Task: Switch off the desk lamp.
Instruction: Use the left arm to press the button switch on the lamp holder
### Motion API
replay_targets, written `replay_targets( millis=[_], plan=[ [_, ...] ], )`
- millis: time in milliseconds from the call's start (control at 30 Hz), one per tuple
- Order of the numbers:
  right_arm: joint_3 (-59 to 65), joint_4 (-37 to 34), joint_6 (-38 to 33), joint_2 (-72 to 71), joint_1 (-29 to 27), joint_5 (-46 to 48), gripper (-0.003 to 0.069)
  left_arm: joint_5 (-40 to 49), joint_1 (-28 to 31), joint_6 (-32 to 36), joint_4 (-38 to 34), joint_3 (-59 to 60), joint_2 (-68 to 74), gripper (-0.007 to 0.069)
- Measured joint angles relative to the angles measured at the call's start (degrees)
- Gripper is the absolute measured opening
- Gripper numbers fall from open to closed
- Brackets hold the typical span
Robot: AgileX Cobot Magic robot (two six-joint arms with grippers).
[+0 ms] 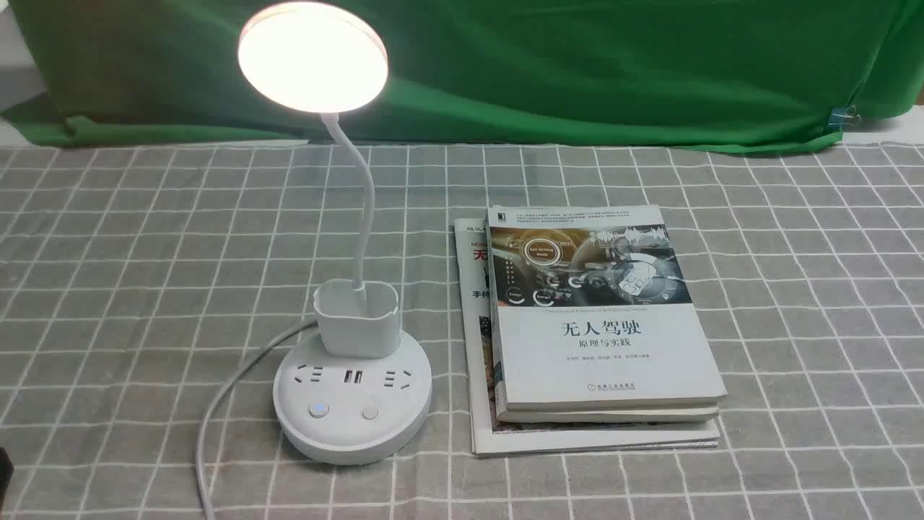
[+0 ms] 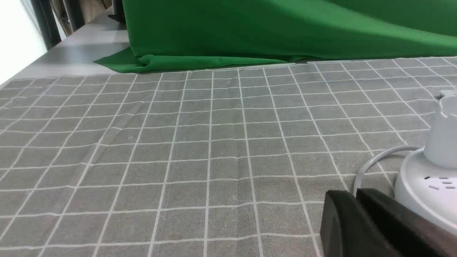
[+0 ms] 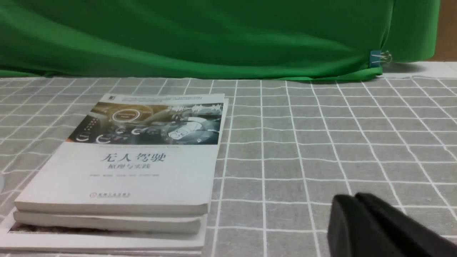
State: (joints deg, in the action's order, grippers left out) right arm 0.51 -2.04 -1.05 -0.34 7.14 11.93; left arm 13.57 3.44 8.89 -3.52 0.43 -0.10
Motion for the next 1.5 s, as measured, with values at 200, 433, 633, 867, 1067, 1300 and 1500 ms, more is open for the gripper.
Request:
replay_targets(
  millis=[200,433,633,867,1067,1300,1500],
  plan=[
    [0.0,0.0,-0.1,0.0,0.0,0.0,0.0036,0.0,0.0,0.0,0.0,0.0,0.0,0.0019],
    [0.0,0.0,-0.1,0.0,0.0,0.0,0.0036,0.0,0.0,0.0,0.0,0.0,0.0,0.0019],
    [0.0,0.0,-0.1,0.0,0.0,0.0,0.0036,-0.9,0.0,-0.4,-0.9,0.0,0.0,0.0019],
    [0.0,0.0,-0.1,0.0,0.0,0.0,0.0036,-10.7,0.0,-11.6,-21.4,0.0,0.0,0.0019],
    [0.0,0.0,-0.1,0.0,0.0,0.0,0.0036,-19.0,0.0,-16.2,-27.0,0.0,0.0,0.0019],
    [0.0,0.0,-0.1,0.0,0.0,0.0,0.0036,-3.0,0.0,-16.5,-20.7,-11.2,6.6,0.0019],
    [0.0,0.0,-0.1,0.0,0.0,0.0,0.0036,25.4,0.0,-11.8,-12.3,-30.4,29.3,0.0019]
  ],
)
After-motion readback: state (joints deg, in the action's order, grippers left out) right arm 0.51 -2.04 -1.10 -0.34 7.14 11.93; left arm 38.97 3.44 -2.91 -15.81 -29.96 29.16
